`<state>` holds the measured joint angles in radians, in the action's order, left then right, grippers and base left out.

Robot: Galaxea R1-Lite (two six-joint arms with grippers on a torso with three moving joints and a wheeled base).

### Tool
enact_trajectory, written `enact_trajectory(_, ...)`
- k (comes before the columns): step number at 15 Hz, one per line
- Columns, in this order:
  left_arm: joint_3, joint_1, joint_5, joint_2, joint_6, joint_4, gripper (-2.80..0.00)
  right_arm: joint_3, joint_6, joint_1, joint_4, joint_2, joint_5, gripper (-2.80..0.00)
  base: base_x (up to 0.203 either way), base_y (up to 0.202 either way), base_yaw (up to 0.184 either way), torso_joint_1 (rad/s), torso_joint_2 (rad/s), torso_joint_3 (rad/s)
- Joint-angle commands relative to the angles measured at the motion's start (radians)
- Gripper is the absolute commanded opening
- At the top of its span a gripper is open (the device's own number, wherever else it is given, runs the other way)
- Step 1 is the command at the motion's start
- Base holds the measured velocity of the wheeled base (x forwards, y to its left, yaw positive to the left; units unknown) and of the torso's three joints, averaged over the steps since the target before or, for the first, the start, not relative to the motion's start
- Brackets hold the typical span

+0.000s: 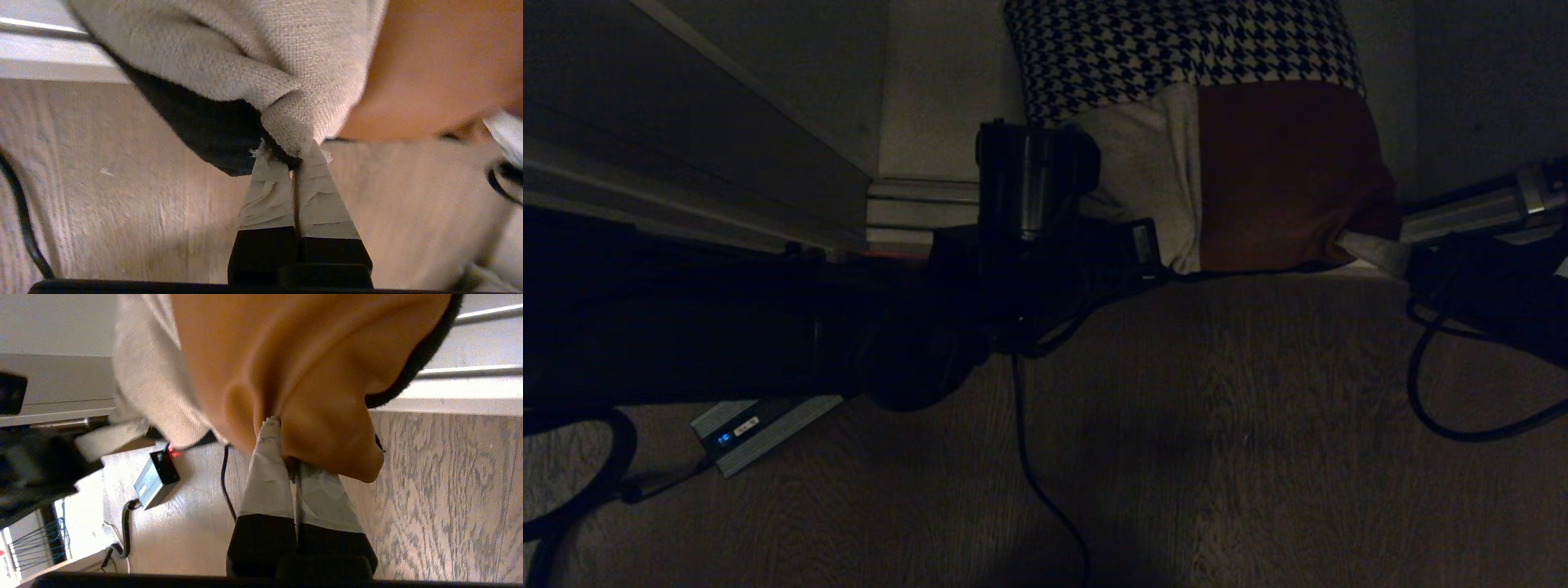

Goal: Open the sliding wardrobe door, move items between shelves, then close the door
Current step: Place the pillow on the higher shelf

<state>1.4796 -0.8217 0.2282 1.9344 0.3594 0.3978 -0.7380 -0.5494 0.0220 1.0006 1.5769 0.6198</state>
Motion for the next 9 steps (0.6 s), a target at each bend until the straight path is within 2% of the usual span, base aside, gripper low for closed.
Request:
enact_trajectory(1, 0.014, 0.004, 0.013, 0.017, 0.001, 0.002, -2.8, 0.025, -0.003, -0.009, 0.006, -0.02, 0.003, -2.8, 0.0, 0.0, 0.0, 0.0, 0.0, 0.0)
enact_trajectory(9, 0.018, 0.026, 0.04, 0.04, -0.014, -0.01, -2.8, 0.125, 0.011, -0.092, 0.01, -0.061, -0.006, -2.8, 0.0, 0.0, 0.0, 0.0, 0.0, 0.0)
